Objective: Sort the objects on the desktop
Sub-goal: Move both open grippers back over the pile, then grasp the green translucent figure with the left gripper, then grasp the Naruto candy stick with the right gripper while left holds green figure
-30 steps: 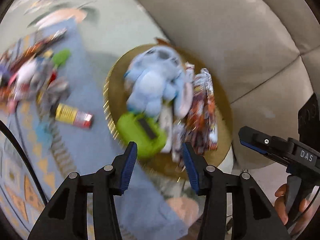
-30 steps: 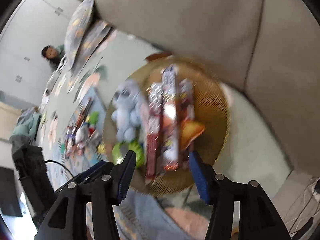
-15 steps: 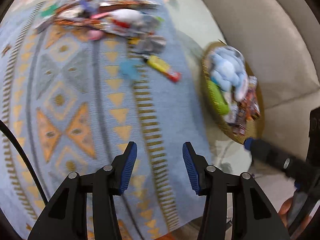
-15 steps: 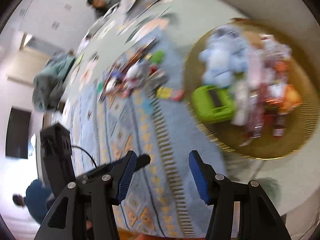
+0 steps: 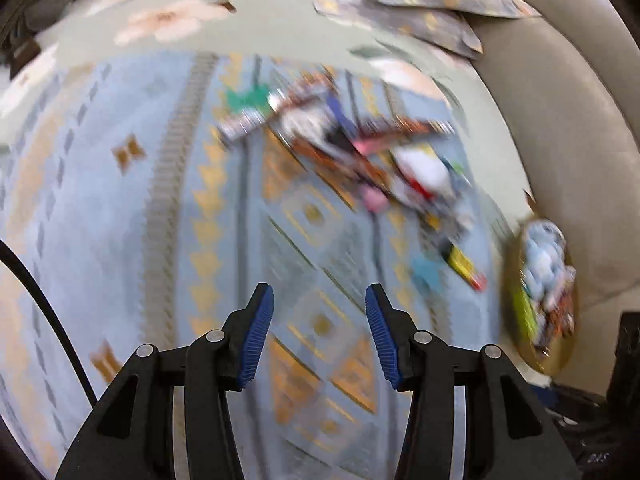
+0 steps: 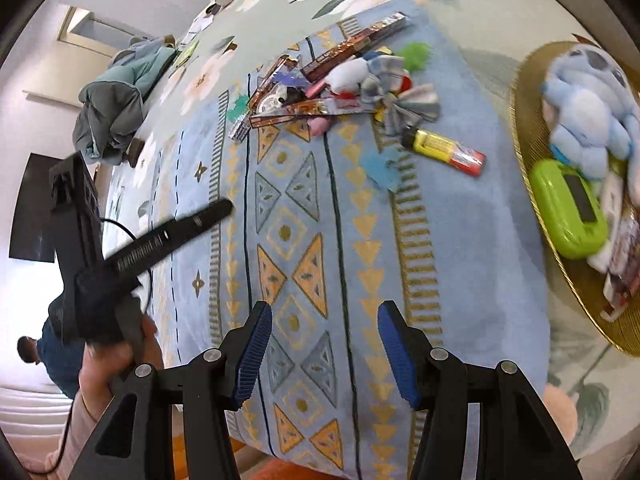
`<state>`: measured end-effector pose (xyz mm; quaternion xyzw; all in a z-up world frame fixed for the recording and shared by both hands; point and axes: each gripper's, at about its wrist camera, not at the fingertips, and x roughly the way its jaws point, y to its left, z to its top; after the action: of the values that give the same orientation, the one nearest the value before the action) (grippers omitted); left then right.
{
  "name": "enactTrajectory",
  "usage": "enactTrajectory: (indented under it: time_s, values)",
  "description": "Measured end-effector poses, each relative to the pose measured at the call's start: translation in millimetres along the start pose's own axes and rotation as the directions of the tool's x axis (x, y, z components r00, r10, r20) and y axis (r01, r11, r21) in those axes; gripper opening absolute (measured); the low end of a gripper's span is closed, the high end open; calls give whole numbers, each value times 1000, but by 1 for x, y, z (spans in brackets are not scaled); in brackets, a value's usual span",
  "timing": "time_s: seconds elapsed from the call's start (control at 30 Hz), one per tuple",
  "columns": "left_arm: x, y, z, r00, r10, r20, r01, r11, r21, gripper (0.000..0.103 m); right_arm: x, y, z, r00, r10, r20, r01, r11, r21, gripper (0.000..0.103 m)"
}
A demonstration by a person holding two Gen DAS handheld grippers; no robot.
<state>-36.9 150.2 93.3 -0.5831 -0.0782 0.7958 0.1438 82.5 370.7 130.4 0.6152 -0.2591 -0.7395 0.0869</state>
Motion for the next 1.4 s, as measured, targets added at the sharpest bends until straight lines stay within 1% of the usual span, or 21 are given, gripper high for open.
enactTrajectory:
  time_s: [0.17, 0.23, 0.3, 0.33, 0.43, 0.53, 0.57, 0.6, 0.63, 0.67, 0.8, 0.83, 0.87, 0.9, 1.0, 1.03, 1.1, 1.17, 1.23, 1.33, 1.4]
  values:
    - [17, 35, 65, 997, 49, 52, -54, 993, 101, 46, 18, 17, 13, 1000, -20, -2, 20, 999, 35, 54]
    - [30, 47, 95, 997, 46, 60, -55, 988, 147, 46, 25, 25, 17, 1000, -19, -9, 19, 998, 53, 54]
    - [39, 53, 116, 996, 55, 68, -67, 981, 183, 46, 35, 33, 21, 1000, -18, -23, 20, 998, 67, 54]
    - [47, 57, 130, 997, 43, 62, -55, 976, 209, 46, 40, 37, 23, 999, -17, -30, 19, 997, 72, 54]
    - [63, 58, 148, 1000, 19, 22, -25, 959, 282, 46, 60, 48, 31, 999, -12, -52, 17, 996, 84, 54]
    - [83, 53, 153, 999, 4, -35, 9, 925, 379, 46, 76, 59, 38, 998, -8, -67, 14, 995, 99, 54]
    - [88, 53, 153, 999, 4, -52, 17, 919, 395, 46, 79, 60, 40, 998, -5, -69, 12, 995, 103, 54]
    - [92, 53, 153, 998, 0, -62, 25, 914, 404, 48, 82, 63, 43, 998, -2, -70, 9, 994, 108, 54]
    - [94, 55, 155, 998, -26, -56, 47, 911, 410, 50, 84, 65, 44, 998, -1, -69, 8, 994, 112, 54]
    - [95, 56, 156, 998, -39, -54, 58, 912, 407, 50, 86, 66, 46, 998, -2, -70, 10, 994, 113, 54]
    - [99, 70, 168, 994, -89, -68, 107, 937, 332, 49, 96, 71, 56, 997, -17, -76, 26, 993, 118, 54]
    - [101, 74, 171, 988, -127, -88, 148, 941, 304, 49, 98, 71, 59, 997, -18, -78, 28, 992, 124, 54]
    - [105, 76, 171, 980, -164, -116, 191, 941, 281, 49, 100, 70, 62, 997, -19, -79, 29, 991, 127, 54]
    - [107, 75, 171, 974, -184, -131, 214, 937, 277, 49, 102, 70, 65, 996, -22, -81, 32, 991, 131, 54]
    - [112, 64, 166, 973, -196, -121, 225, 922, 316, 48, 108, 70, 77, 996, -27, -81, 38, 989, 140, 54]
    - [112, 62, 166, 974, -203, -105, 226, 921, 318, 46, 109, 71, 81, 996, -29, -80, 40, 989, 139, 54]
    - [109, 64, 168, 969, -231, -86, 247, 922, 298, 35, 108, 74, 89, 997, -31, -71, 40, 991, 130, 54]
    - [102, 67, 169, 971, -233, -49, 237, 929, 283, 30, 103, 80, 96, 999, -24, -45, 29, 993, 113, 54]
    - [93, 76, 168, 967, -253, -37, 254, 934, 250, 29, 95, 88, 106, 1000, -11, -2, 11, 996, 89, 54]
    - [80, 94, 165, 962, -272, -15, 270, 942, 201, 29, 90, 97, 133, 997, -14, 81, 9, 998, 58, 54]
    - [72, 108, 161, 960, -279, -5, 276, 947, 164, 29, 97, 103, 157, 992, -28, 120, 24, 999, 42, 54]
